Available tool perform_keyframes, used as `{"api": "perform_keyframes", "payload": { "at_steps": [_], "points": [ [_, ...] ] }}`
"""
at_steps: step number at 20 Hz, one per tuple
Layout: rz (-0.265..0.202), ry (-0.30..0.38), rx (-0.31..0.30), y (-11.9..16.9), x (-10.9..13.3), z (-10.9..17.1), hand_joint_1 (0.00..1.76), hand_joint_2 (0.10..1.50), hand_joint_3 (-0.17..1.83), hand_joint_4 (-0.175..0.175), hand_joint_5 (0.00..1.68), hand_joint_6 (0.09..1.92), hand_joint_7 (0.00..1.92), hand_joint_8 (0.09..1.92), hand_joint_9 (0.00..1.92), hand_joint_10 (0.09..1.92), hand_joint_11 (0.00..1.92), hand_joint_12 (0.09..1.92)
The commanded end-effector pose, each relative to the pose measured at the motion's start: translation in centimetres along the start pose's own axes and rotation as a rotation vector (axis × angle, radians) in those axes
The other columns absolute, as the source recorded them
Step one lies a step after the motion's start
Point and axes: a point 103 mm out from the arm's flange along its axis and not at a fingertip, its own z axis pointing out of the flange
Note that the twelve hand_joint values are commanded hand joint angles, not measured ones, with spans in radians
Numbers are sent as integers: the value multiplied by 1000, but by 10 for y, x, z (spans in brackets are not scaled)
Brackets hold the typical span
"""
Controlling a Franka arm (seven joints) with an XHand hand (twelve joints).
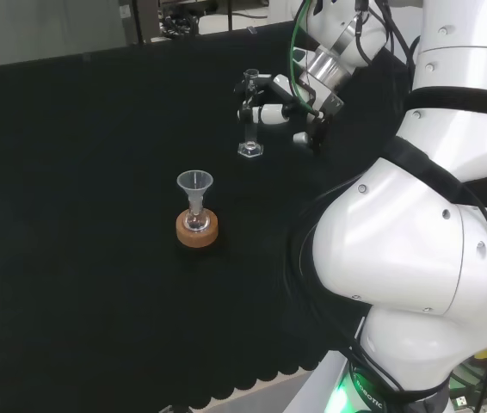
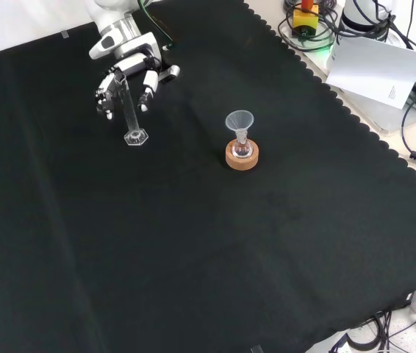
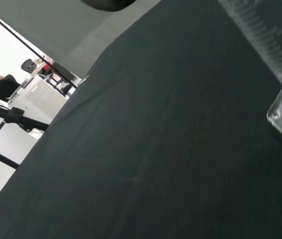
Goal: Put the graduated cylinder back on the table.
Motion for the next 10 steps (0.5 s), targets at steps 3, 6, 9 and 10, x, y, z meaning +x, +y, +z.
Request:
{"api": "perform_keyframes", "payload": {
  "at_steps": [3,6,9,10],
  "points": [
    [17,-77,-26,-10,19,-37,754,938,-175,-59,357,263,243,641,720,87,314,1342],
    [39,-132,-43,-18,30,-54,740,932,-175,-63,335,174,158,643,665,87,268,1362],
    [57,-177,-58,-31,43,-70,734,929,-175,-63,330,131,133,647,649,87,251,1366],
    [60,-189,-63,-35,48,-75,733,928,-175,-63,330,126,130,647,647,87,247,1366]
  ]
}}
